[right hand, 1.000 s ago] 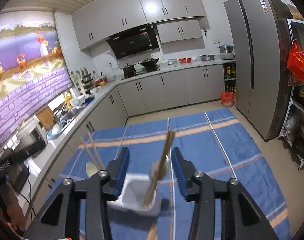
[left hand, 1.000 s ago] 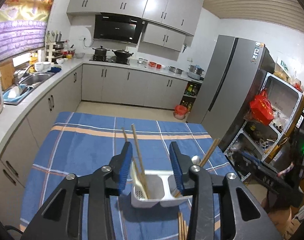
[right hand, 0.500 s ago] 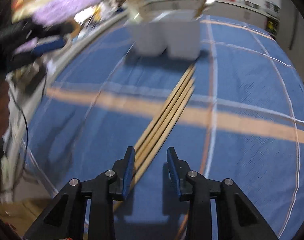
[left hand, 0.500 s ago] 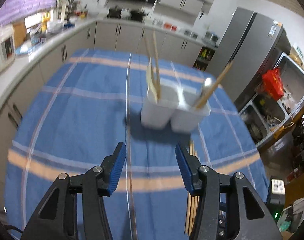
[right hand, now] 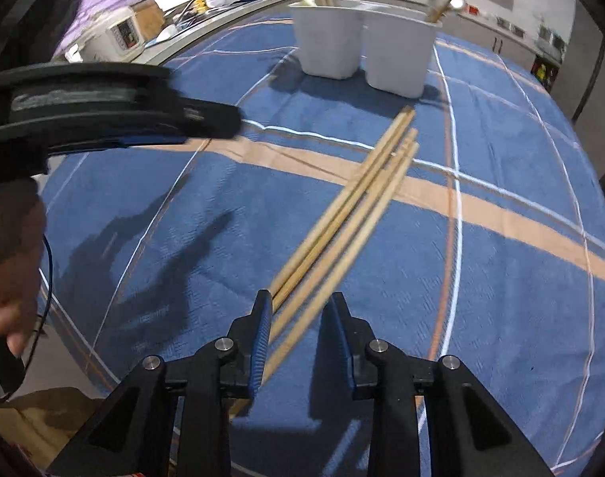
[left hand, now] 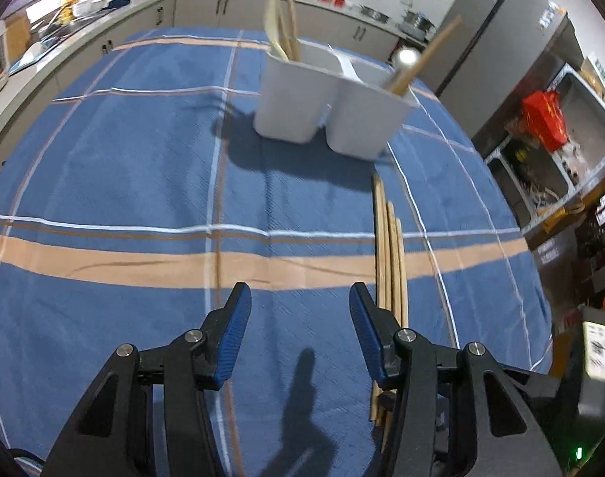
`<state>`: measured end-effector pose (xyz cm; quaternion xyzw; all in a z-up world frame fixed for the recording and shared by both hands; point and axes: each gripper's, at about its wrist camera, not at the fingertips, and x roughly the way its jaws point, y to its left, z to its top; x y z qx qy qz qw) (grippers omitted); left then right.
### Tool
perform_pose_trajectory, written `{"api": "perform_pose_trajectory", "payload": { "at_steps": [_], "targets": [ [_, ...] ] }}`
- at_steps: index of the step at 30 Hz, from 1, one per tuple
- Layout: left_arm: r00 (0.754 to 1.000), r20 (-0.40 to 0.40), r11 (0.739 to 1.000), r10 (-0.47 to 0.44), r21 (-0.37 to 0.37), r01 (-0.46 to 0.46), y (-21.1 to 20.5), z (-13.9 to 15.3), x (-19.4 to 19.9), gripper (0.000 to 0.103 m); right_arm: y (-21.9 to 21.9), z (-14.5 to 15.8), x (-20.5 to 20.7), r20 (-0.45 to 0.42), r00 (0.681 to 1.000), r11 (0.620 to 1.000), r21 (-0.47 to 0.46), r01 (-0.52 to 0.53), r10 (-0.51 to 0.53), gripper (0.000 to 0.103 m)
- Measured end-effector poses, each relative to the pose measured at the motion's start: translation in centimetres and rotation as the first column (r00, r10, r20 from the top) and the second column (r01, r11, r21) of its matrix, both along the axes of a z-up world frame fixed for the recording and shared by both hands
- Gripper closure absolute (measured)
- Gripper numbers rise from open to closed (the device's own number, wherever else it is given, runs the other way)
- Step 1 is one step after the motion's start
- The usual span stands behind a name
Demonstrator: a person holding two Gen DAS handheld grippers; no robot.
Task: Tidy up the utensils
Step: 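Move both open tools back down to the chopstick pile, then grasp one wooden chopstick with the left tool while the right tool grasps another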
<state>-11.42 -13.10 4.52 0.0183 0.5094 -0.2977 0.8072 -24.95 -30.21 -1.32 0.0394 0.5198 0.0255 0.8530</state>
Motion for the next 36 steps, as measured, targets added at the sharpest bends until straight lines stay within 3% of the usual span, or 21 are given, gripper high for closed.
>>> {"api": "perform_pose_trajectory", "payload": {
  "at_steps": [4, 12, 14, 18, 22, 25, 26, 27, 36],
  "targets": [
    [0.998, -0.007, 0.997, -0.066, 0.030, 0.066, -2.1, -0.9, -0.7, 0.053, -0.3, 0.3, -0.5, -0.003, 1.000, 0.999, -0.050, 0.017, -0.018, 0.073],
    [0.979, 0.015, 0.975, -0.201, 0.102, 0.199, -6.4, -2.4, -2.0, 0.054, -6.7, 0.0, -2.6, -0.024, 0.977, 0.975, -0.072, 0.212, -0.214, 0.073],
    [0.973, 0.027, 0.965, -0.231, 0.137, 0.226, -7.4, -3.0, -2.1, 0.074, -8.3, 0.0, -2.9, -0.025, 0.966, 0.965, -0.070, 0.254, -0.256, 0.073],
    [0.962, 0.050, 0.952, -0.267, 0.169, 0.255, -8.7, -3.1, -2.3, 0.082, -9.2, 0.1, -3.2, -0.027, 0.961, 0.961, -0.048, 0.273, -0.275, 0.077],
    [0.957, 0.083, 0.946, -0.278, 0.197, 0.257, -9.7, -3.2, -2.4, 0.082, -9.4, 0.3, -3.1, -0.025, 0.961, 0.961, -0.031, 0.275, -0.276, 0.078],
    [0.956, 0.115, 0.944, -0.270, 0.229, 0.239, -10.0, -3.2, -2.4, 0.097, -9.6, 0.1, -2.6, -0.023, 0.958, 0.959, 0.003, 0.284, -0.284, 0.078],
    [0.958, 0.110, 0.946, -0.264, 0.224, 0.235, -10.0, -3.2, -2.3, 0.097, -9.7, 0.1, -2.6, -0.023, 0.957, 0.957, 0.019, 0.288, -0.288, 0.080],
    [0.964, 0.095, 0.951, -0.249, 0.212, 0.225, -9.8, -3.2, -2.1, 0.097, -9.8, 0.1, -2.6, -0.024, 0.957, 0.956, 0.033, 0.291, -0.291, 0.089],
    [0.994, -0.011, 0.983, -0.112, 0.144, 0.112, -4.2, -3.0, -1.7, 0.097, -10.0, 0.0, -4.3, -0.041, 0.960, 0.956, 0.093, 0.279, -0.276, 0.091]
  ]
}}
